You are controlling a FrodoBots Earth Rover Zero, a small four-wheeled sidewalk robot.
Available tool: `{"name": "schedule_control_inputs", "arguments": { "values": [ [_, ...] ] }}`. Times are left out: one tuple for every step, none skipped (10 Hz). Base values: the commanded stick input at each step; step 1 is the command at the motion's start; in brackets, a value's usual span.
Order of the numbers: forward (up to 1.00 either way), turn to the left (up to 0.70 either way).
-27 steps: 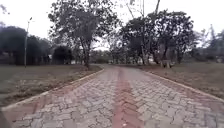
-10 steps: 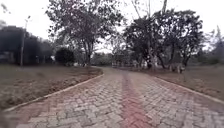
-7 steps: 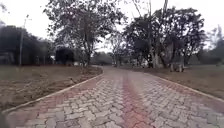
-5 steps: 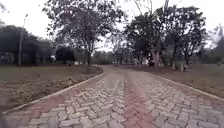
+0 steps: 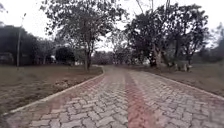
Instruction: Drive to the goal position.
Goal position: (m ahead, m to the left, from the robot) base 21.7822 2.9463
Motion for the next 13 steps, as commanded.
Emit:
{"name": "schedule_control_inputs", "arguments": {
  "values": [
    [0.7, -0.2],
    [0.7, -0.07],
    [0.7, 0.0],
    [0.7, 0.0],
    [0.7, 0.0],
    [0.7, 0.0],
    [0.7, 0.0],
    [0.7, 0.0],
    [0.7, 0.0],
    [0.7, 0.0],
    [0.7, 0.0],
    [0.7, 0.0],
    [0.7, 0.0]
  ]
}}
